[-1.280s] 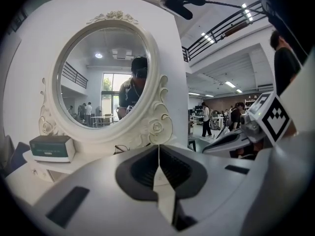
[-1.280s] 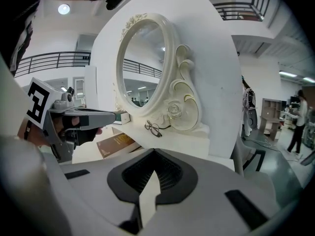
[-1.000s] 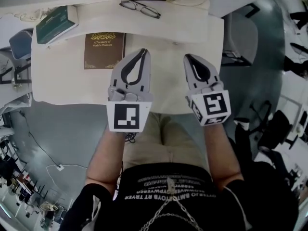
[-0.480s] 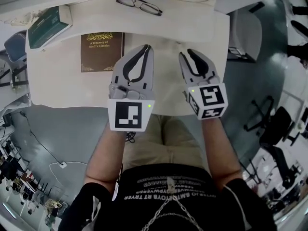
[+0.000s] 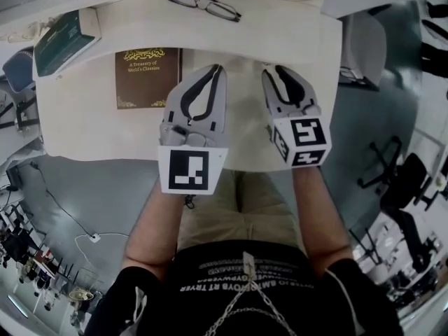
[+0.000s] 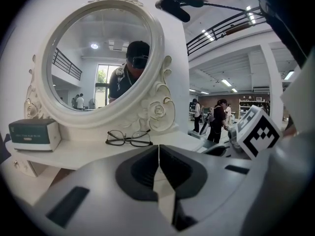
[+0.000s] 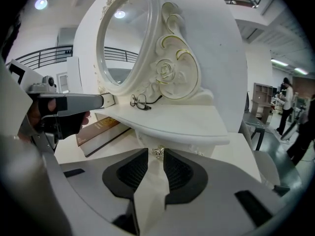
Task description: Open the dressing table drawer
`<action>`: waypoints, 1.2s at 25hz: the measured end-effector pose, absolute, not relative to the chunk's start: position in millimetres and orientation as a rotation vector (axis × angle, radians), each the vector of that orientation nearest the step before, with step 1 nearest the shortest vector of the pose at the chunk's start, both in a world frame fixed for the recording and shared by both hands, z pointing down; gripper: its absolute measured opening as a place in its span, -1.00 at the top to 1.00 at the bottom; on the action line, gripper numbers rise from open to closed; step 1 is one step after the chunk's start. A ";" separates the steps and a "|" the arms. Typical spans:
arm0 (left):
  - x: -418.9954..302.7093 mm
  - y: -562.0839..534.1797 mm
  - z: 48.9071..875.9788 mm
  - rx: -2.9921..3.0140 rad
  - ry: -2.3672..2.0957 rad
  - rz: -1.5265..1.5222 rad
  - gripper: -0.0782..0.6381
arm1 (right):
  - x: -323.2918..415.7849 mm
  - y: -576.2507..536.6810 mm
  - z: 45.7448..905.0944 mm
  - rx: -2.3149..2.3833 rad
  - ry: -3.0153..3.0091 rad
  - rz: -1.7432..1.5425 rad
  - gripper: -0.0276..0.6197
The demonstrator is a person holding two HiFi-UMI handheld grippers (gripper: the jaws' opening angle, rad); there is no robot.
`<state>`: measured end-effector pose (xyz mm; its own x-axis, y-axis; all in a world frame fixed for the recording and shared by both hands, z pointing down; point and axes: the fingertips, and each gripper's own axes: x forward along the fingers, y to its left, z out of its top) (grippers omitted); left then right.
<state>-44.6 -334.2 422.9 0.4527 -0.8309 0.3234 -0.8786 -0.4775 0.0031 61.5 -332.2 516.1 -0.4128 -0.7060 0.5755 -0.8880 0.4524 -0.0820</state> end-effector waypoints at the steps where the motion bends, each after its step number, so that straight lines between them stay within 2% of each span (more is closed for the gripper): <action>1: -44.3 -335.1 424.4 2.532 -1.498 0.423 0.77 | 61.2 -333.6 519.0 1.340 -2.236 0.530 0.67; 30: -53.9 -318.0 420.1 2.494 -1.567 0.383 0.77 | 59.7 -338.8 538.8 1.354 -2.150 0.560 0.65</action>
<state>-53.9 -318.0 420.1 0.4143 -0.8576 0.3047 -0.9015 -0.4327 0.0078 59.7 -338.8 538.8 -0.3543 -0.6883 0.6330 -0.9097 0.4105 -0.0628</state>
